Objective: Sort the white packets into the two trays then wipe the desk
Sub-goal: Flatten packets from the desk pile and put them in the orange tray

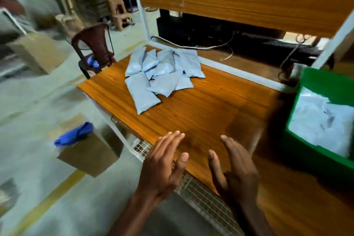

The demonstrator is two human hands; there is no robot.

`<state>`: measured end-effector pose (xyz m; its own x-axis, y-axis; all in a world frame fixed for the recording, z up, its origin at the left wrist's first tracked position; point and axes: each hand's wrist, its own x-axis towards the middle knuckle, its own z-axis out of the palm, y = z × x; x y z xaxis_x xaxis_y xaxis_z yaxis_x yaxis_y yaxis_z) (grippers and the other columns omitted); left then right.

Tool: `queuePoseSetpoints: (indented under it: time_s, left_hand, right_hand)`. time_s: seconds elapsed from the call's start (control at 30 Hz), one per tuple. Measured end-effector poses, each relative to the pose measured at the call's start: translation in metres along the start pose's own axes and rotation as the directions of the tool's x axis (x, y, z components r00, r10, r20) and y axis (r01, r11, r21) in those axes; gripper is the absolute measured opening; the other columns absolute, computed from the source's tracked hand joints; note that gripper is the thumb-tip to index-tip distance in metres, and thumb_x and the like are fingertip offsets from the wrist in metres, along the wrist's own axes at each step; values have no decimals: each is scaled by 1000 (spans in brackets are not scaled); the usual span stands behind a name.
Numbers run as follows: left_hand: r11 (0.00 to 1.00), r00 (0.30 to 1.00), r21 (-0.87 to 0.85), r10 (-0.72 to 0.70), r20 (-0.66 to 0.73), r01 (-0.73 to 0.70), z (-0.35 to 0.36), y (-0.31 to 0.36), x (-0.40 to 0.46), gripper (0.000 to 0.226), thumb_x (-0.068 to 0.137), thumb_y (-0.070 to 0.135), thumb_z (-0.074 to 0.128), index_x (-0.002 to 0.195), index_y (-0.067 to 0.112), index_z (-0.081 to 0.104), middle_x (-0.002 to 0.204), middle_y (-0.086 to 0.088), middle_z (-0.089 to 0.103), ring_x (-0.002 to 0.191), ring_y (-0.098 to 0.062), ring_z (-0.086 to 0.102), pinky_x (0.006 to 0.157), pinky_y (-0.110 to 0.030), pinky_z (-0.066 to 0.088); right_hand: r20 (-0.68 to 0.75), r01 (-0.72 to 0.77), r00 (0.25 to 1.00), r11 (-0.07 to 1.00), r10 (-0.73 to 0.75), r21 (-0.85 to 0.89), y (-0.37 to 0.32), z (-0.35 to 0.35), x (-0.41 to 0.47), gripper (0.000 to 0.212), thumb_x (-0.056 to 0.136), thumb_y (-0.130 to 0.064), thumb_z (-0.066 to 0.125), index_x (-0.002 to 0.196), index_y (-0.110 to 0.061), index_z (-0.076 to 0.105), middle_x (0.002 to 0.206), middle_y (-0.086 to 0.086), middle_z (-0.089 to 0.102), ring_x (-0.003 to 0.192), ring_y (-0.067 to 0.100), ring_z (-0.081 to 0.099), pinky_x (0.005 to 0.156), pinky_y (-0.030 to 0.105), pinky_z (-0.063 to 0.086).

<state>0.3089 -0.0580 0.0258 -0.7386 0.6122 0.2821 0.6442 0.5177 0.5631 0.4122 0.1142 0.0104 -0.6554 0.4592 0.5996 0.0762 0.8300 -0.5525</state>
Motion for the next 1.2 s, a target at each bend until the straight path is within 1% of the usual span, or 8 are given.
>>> queuePoseSetpoints:
  time_s: [0.23, 0.4, 0.53, 0.63, 0.73, 0.97, 1.07, 1.2]
  left_hand:
    - [989, 987, -20, -148, -58, 147, -66, -115, 16, 65, 93, 74, 15, 146, 42, 36, 156, 16, 35, 145, -4, 28, 113, -45, 38]
    - [985, 984, -30, -169, -52, 168, -83, -164, 72, 64, 91, 74, 11, 148, 47, 23, 160, 13, 26, 148, -5, 16, 119, -47, 27]
    - [989, 988, -5, -151, -30, 150, -78, -201, 130, 69, 94, 69, 15, 153, 36, 25, 163, 8, 22, 151, -11, 13, 122, -42, 20]
    - [979, 979, 33, -199, -35, 201, -68, -226, 171, 69, 95, 68, 13, 155, 35, 20, 165, 7, 15, 152, -13, 7, 123, -40, 13]
    - [960, 963, 73, -268, -28, 269, -60, -246, 205, 72, 95, 67, 10, 156, 32, 15, 166, 3, 8, 152, -16, -3, 121, -36, 1]
    - [876, 890, 231, -449, 76, 423, -25, -271, 263, 67, 97, 67, 8, 155, 36, -4, 166, -11, -8, 151, -39, -3, 121, -55, 10]
    - [902, 899, 245, -401, 178, 355, -15, -286, 273, 68, 99, 62, 13, 157, 33, -7, 165, -12, -13, 151, -39, -6, 121, -52, 7]
    - [971, 910, 207, -189, 369, 118, -24, -323, 284, 68, 97, 62, 12, 152, 39, -20, 160, -2, -30, 150, -29, -19, 123, -46, -3]
  right_hand:
    - [99, -65, 993, 998, 63, 17, -78, 131, 28, 57, 98, -54, 48, 129, -8, 64, 123, 11, 70, 111, 27, 68, 81, 45, 61]
    - [119, -89, 989, 996, 87, 14, -95, 197, 79, 62, 99, -61, 41, 134, -13, 59, 127, 10, 68, 112, 25, 66, 81, 44, 61]
    - [35, -50, 998, 999, 50, -17, -89, 239, 125, 49, 96, -46, 54, 131, -13, 61, 119, 10, 72, 101, 24, 69, 78, 26, 50]
    - [103, -166, 980, 984, 172, -67, -73, 272, 159, 62, 94, -58, 47, 137, -14, 58, 132, 11, 66, 119, 28, 62, 92, 37, 54]
    - [199, -282, 931, 950, 305, -135, -61, 301, 188, 76, 92, -70, 32, 148, -21, 47, 155, 6, 46, 145, 24, 39, 116, 45, 37]
    - [299, -335, 843, 871, 447, -359, -36, 352, 242, 73, 98, -64, 39, 158, -25, 24, 169, 8, 12, 154, 29, 15, 123, 49, 23]
    - [401, -276, 782, 842, 477, -464, -29, 363, 255, 72, 101, -60, 36, 159, -24, 17, 169, 11, 1, 156, 30, 4, 123, 52, 17]
    - [500, -230, 677, 801, 539, -552, -17, 354, 253, 68, 103, -55, 34, 161, -28, 11, 170, 8, -6, 156, 28, -5, 123, 55, 12]
